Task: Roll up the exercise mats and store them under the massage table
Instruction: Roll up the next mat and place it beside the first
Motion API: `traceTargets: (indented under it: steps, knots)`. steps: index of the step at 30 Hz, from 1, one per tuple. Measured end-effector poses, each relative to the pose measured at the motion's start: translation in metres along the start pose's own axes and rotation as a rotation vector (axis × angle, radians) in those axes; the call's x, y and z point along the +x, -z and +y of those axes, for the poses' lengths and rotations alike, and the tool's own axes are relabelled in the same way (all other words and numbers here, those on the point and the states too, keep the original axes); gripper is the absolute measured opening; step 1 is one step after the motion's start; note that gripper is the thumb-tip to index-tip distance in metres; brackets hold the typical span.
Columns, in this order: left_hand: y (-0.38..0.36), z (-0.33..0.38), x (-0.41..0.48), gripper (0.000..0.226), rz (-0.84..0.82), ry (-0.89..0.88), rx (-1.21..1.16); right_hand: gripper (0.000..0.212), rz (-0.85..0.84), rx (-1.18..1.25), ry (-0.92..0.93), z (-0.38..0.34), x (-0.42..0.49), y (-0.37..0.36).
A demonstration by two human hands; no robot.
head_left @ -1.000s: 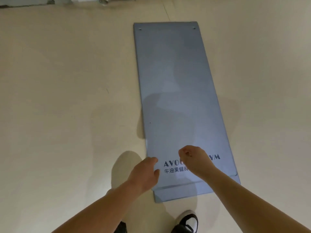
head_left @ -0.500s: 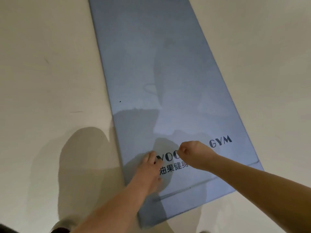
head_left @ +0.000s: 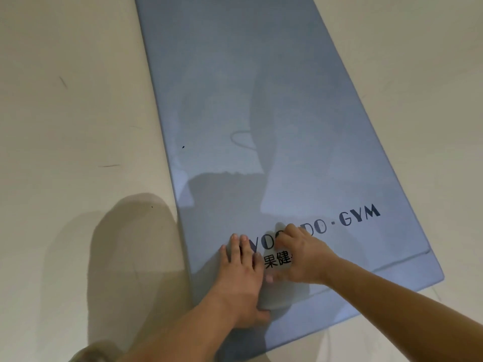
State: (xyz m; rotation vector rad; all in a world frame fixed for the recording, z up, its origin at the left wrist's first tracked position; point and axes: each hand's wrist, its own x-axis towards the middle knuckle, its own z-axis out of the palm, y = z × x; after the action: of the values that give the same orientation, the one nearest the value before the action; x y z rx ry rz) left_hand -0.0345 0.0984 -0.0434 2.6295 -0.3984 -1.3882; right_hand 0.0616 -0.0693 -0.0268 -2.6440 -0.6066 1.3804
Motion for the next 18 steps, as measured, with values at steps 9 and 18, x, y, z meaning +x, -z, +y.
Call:
traceTargets:
  steps: [9, 18]
  knots:
    - [0.093, -0.035, -0.028, 0.021, -0.146, -0.210, -0.223, 0.065, -0.321, -0.246, 0.029, 0.000, -0.052, 0.083]
    - [0.180, -0.108, -0.046, 0.021, 0.056, -0.024, -0.350, 0.063, 0.305, -0.384, -0.183, 0.004, -0.058, 0.135]
